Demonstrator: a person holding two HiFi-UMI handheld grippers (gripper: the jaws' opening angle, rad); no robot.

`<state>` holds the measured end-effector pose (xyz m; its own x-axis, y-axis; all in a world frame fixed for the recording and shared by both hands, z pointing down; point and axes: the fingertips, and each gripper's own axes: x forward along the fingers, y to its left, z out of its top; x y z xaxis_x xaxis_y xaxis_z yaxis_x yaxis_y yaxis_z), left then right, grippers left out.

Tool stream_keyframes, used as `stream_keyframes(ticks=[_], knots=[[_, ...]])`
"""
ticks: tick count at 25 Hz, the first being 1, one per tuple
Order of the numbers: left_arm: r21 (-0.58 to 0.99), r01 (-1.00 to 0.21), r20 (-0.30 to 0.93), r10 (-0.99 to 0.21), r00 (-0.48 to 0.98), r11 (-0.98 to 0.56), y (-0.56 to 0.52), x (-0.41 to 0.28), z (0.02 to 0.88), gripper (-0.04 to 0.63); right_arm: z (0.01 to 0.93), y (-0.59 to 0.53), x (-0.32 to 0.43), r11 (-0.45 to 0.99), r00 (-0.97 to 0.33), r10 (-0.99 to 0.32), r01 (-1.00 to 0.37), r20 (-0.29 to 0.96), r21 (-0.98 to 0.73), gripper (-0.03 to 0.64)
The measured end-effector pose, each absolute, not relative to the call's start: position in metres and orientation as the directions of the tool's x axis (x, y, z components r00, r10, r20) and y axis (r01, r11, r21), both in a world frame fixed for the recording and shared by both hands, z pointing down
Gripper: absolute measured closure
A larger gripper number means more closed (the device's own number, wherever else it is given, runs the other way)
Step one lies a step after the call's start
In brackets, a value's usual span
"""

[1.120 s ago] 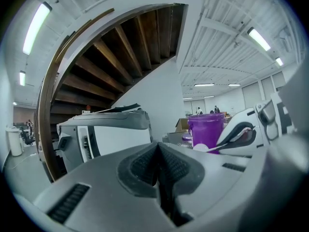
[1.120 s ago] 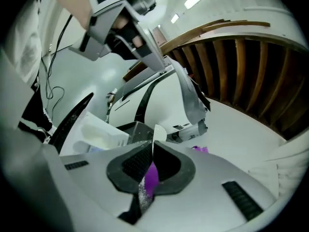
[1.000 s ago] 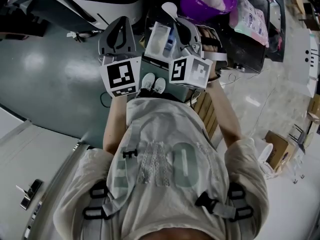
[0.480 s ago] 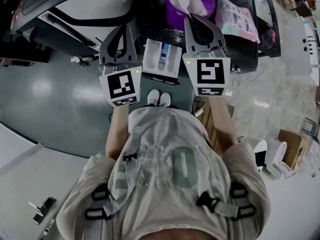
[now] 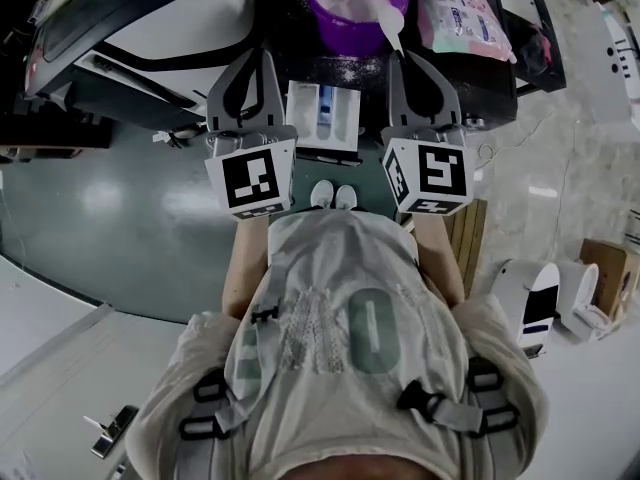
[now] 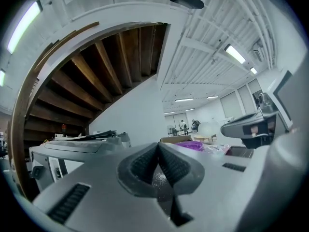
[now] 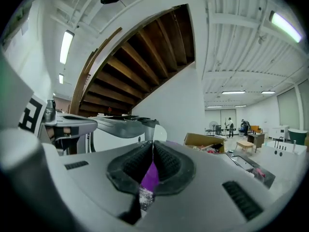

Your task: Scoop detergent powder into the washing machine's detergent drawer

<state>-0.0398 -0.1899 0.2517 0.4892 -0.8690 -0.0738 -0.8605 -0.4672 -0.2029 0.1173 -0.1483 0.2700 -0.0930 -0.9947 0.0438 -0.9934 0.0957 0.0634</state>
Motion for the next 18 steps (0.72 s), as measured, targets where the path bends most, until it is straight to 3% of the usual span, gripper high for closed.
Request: stream_keyframes(ticks=[18], knots=[[-0.205, -0.853, -0.077, -0.861, 0.503, -0.480, -0.1851, -0.0411, 0.2501, 0.574, 0.2790, -0.1390, 0.1092, 0.104, -0.099, -0.993, -0.991, 0.068, 0.079, 0.604]])
